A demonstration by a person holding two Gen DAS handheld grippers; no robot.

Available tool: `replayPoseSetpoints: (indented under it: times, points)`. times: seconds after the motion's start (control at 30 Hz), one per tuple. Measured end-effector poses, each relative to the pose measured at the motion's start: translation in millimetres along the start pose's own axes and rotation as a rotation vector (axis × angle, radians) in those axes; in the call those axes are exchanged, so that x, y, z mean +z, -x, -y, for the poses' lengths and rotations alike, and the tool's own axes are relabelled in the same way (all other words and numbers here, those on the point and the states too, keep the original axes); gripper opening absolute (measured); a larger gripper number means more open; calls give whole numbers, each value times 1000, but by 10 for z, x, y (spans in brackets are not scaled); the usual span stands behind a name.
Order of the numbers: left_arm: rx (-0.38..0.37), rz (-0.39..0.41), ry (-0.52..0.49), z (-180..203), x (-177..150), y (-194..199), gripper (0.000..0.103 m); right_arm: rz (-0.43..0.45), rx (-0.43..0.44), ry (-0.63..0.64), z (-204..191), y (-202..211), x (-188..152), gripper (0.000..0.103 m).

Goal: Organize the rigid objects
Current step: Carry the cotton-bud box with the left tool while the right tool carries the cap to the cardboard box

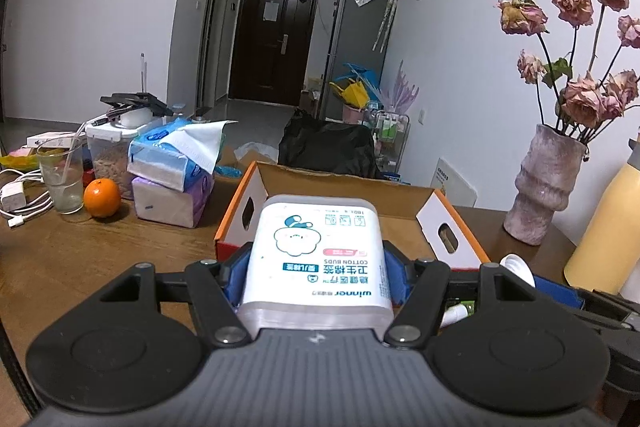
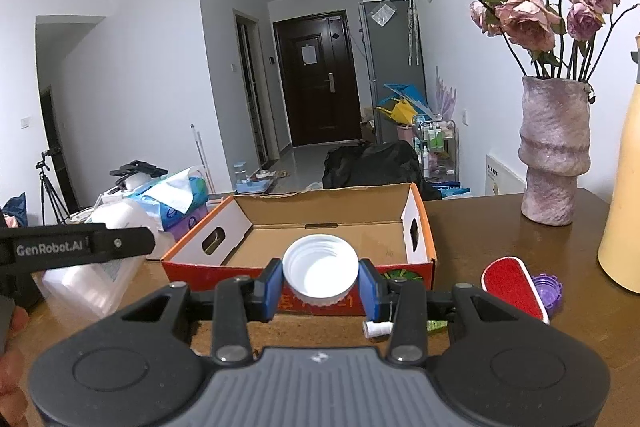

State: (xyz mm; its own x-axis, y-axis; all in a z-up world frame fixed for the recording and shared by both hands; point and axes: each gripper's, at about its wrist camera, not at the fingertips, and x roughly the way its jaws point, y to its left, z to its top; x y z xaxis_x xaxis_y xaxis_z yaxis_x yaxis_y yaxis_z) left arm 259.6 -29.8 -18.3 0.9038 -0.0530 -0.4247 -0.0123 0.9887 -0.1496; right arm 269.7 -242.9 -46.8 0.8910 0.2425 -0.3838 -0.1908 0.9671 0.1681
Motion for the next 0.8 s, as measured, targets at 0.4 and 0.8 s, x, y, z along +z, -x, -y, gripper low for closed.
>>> replayPoseSetpoints:
  times: [0.4, 0.8]
  points:
    - [32, 5, 1, 20, 98, -330, 66, 18, -26, -26, 14, -312, 147, 39]
    - [58, 0, 12, -18, 228, -704, 66, 13, -42, -37, 8, -668, 253, 39]
